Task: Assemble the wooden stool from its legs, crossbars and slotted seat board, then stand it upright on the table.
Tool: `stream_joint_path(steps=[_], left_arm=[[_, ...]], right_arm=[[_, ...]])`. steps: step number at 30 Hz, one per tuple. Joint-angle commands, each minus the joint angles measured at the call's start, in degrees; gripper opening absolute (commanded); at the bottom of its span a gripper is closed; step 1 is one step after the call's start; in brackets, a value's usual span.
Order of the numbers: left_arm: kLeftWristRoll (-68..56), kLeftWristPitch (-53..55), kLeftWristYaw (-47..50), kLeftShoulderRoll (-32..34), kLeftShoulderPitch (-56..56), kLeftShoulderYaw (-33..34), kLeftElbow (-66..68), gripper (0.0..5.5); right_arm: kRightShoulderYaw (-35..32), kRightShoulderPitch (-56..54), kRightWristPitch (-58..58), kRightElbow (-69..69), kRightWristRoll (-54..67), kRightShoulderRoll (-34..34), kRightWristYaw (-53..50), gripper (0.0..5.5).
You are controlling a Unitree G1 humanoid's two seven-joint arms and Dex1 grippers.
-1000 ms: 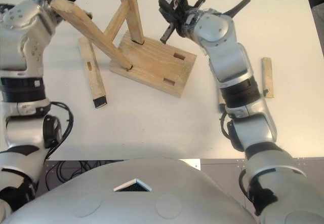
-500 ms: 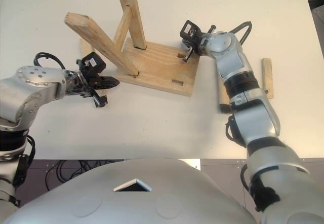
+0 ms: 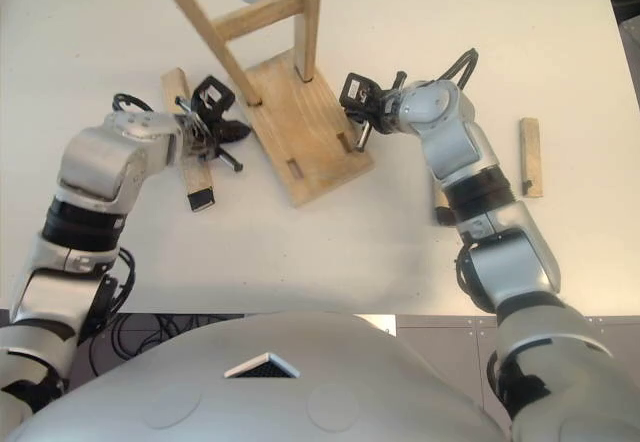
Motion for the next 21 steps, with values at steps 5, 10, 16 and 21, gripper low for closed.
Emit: stream_joint_path(steps=[5, 10, 16, 21], left_arm=[[2.43, -4.95, 0.00, -7.58, -0.99, -0.24, 8.64, 0.00], [1.96, -7.62, 4.38, -8.99, 1.97, 8.12, 3.98, 0.00], [0.97, -7.73, 13.41, -13.24, 13.77, 18.09, -6.49, 0.00], [0.16, -5.31, 19.33, -16.73, 27.11, 24.52, -22.78, 0.00]], right_arm=[[-1.77, 4.09, 4.40, -1.53, -0.58, 0.78, -4.70, 0.01], [-20.30, 2.27, 12.20, -9.09, 9.33, -3.71, -6.01, 0.82], [-29.82, 0.49, 14.32, 7.28, 12.65, -23.94, 2.91, 1.81], [-28.96, 5.59, 16.18, 13.71, 12.78, -30.04, 6.74, 2.68]])
